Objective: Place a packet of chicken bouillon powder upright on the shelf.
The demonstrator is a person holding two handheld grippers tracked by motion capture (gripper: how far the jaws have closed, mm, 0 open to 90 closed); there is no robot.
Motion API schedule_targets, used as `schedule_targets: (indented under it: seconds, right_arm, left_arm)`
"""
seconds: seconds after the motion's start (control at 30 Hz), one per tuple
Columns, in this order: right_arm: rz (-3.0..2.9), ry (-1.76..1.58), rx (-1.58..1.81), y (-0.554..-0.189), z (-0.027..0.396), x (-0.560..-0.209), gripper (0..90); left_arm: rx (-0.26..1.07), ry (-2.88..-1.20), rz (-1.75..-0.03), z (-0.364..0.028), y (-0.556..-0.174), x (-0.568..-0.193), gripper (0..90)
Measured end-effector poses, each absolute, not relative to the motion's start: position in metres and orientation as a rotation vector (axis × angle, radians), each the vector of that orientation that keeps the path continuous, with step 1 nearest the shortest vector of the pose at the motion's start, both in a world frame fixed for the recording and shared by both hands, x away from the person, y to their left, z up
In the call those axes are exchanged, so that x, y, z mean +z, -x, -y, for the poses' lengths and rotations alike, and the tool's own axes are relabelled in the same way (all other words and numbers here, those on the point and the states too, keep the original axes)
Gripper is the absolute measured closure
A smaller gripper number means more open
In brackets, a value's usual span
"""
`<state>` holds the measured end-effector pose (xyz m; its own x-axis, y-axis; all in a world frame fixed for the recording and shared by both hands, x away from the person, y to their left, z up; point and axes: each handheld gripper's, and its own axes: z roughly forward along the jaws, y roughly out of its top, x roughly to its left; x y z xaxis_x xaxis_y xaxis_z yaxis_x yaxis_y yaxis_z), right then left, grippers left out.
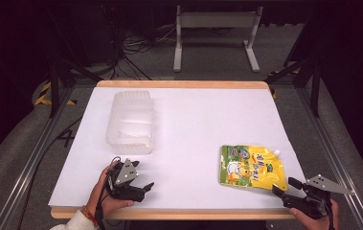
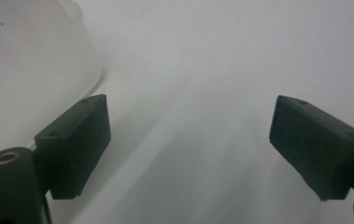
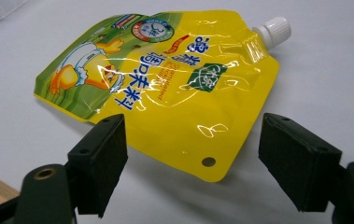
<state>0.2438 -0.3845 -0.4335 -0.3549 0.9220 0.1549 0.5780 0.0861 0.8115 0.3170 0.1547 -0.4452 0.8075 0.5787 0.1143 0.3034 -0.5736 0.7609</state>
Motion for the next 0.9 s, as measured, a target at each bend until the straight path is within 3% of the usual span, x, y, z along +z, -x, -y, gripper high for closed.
schedule_targets:
  seconds: [0.8, 0.87, 0.9]
  right_arm:
    - [-1.864, -1.771, 1.426, -0.274, 0.392, -0.450, 25.4]
    - [-1.858, -1.784, 1.452, -0.276, 0.393, -0.451, 26.4]
    - [-1.827, -1.837, 1.510, -0.280, 0.393, -0.452, 31.0]
  left_arm:
    - [0.421, -2.238, -0.616, -0.145, -0.315, -0.449, 12.5]
    - [0.417, -2.241, -0.612, -0.143, -0.316, -0.449, 12.5]
    - [0.414, -2.246, -0.604, -0.140, -0.316, -0.449, 12.5]
